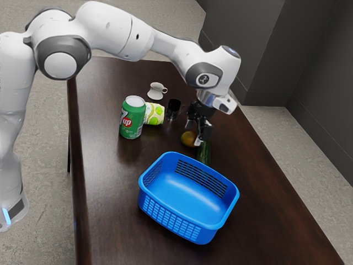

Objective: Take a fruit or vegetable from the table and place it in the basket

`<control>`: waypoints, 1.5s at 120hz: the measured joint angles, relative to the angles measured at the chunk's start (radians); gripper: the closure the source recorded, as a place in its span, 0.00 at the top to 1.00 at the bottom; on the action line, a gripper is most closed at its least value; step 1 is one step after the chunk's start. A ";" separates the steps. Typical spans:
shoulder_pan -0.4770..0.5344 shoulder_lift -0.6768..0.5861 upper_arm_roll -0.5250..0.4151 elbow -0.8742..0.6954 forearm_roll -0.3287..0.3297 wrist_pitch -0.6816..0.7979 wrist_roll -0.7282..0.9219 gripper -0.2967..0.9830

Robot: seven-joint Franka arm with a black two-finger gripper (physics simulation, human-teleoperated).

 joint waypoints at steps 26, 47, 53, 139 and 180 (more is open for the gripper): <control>0.000 0.025 -0.001 -0.003 -0.002 0.008 0.051 0.75; 0.001 0.027 -0.001 -0.016 0.001 0.016 0.078 0.49; 0.001 0.025 -0.001 -0.018 0.008 0.021 0.084 0.45; -0.302 -0.191 -0.195 0.090 0.029 -0.174 0.081 0.41; -0.239 -0.043 -0.259 0.090 0.011 -0.118 0.056 0.63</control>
